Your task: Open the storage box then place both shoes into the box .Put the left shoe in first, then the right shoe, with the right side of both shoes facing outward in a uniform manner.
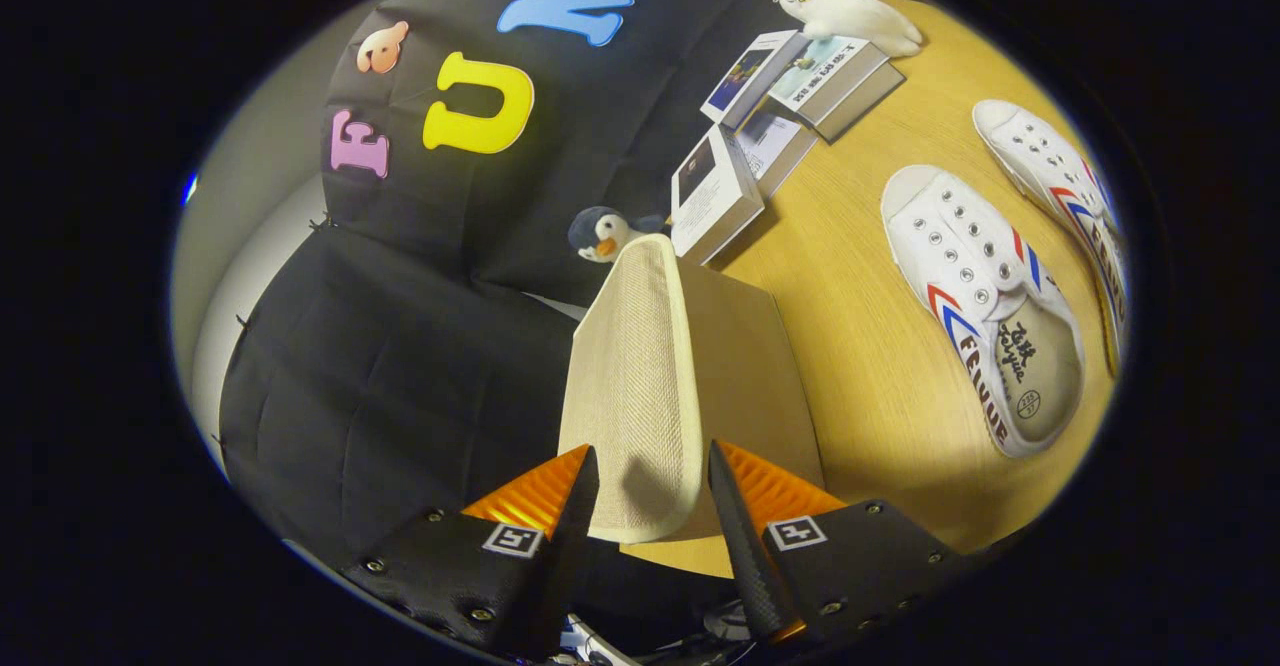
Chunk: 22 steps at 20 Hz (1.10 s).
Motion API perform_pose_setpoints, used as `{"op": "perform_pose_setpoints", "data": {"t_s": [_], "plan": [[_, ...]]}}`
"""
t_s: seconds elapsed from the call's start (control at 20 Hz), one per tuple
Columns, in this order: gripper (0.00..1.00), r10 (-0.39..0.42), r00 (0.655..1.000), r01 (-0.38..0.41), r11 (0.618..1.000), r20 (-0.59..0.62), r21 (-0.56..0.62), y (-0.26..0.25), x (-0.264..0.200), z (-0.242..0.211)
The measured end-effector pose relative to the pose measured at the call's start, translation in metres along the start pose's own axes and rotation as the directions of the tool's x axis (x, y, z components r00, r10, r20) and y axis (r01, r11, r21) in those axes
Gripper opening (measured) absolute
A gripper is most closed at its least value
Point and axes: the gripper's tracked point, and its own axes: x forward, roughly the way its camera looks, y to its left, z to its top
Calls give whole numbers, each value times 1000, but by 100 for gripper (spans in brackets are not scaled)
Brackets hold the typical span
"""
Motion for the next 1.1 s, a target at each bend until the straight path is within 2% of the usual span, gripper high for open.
{"op": "perform_pose_setpoints", "data": {"t_s": [0.15,0.25,0.35,0.4,0.45,0.65,0.8,1.1], "plan": [[67,-7,1000,7,1000,-22,10,1,-2,-6],[35,-15,1000,15,1000,-20,21,-2,0,-6],[33,-13,999,13,1000,-33,-2,-1,-5,-13],[20,-6,1000,6,1000,8,25,7,-15,6],[7,11,1000,-11,1000,-2,19,8,-7,3],[1,46,999,-46,999,-19,-27,36,-16,6],[1,93,995,-94,994,-21,-59,70,-21,12],[2,137,990,-141,980,-34,-142,125,-19,13]]}}
